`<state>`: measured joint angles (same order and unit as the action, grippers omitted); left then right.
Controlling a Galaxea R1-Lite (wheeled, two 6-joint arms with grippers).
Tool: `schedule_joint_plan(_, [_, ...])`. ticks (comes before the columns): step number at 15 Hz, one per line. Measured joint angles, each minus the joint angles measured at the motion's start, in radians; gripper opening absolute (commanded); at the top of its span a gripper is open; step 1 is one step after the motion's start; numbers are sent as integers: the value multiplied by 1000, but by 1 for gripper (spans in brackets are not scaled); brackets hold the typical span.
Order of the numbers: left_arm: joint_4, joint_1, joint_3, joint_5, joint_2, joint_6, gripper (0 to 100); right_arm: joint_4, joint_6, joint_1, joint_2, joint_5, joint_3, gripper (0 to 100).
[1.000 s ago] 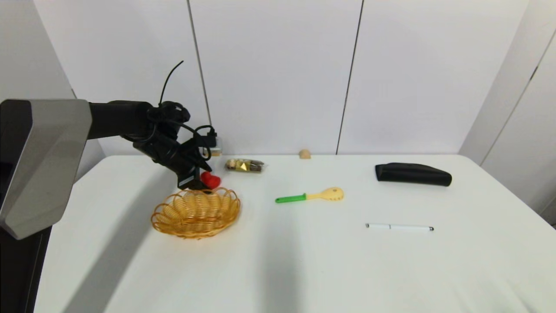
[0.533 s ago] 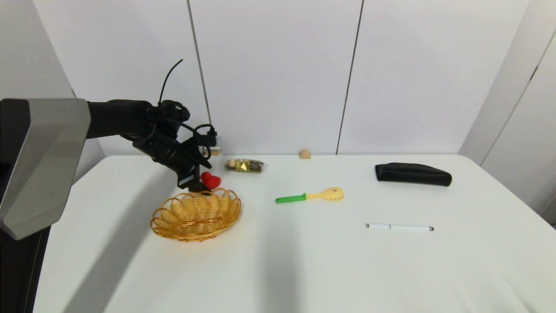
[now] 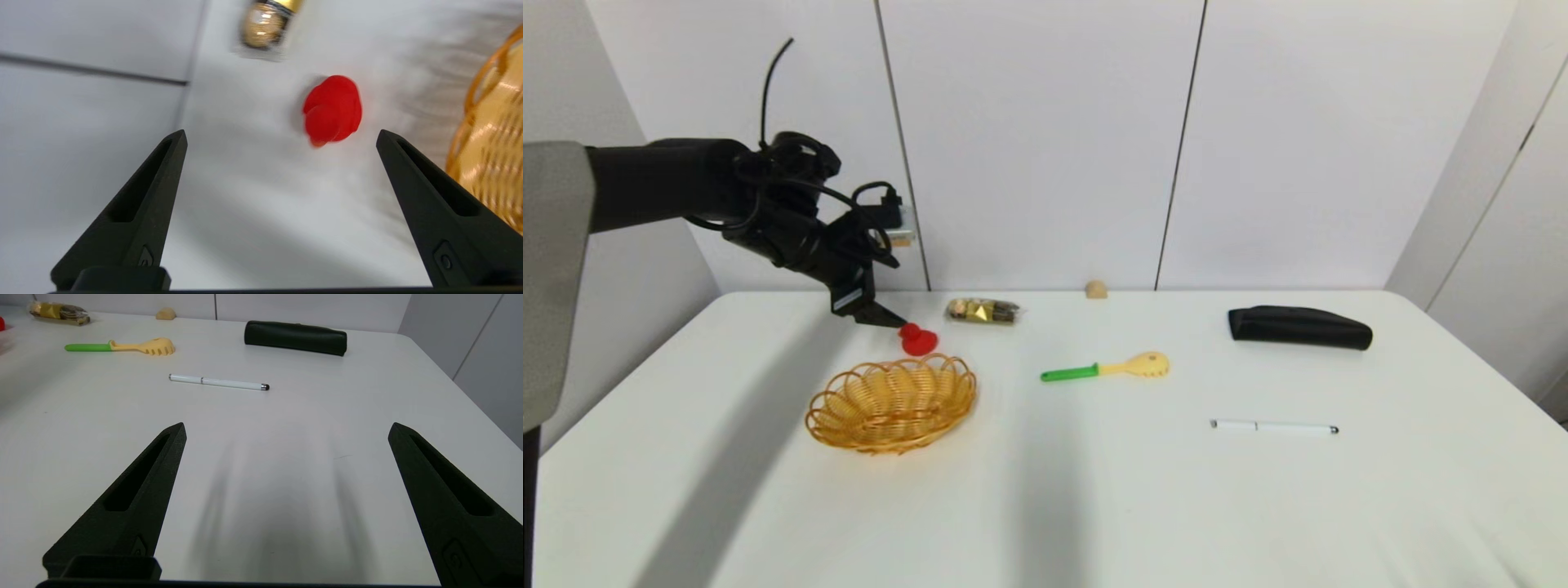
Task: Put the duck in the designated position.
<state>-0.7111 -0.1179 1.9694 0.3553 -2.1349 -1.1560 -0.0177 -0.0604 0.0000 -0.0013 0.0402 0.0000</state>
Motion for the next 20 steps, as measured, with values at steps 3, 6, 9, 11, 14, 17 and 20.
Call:
schedule_joint_plan(3, [-4,14,-12,-31,138,52,100,0,0,0,0,1,0,100])
schedule_joint_plan(6, [0,18,-79,-45,298,140,100,0,0,0,0,1,0,100])
schedule_joint_plan(9, [15,19,-238,-73,475,243,100,0,0,0,0,0,0,100])
schedule_joint_plan(11, [61,19,-404,-93,617,331,100,0,0,0,0,0,0,100])
schedule_joint_plan(14, [181,41,-723,-110,851,473,100,0,0,0,0,0,0,100])
schedule_joint_plan(17, [331,111,-1031,-119,1110,604,100,0,0,0,0,1,0,100])
schedule_joint_plan(20, [460,164,-1291,-140,1362,736,100,0,0,0,0,1,0,100])
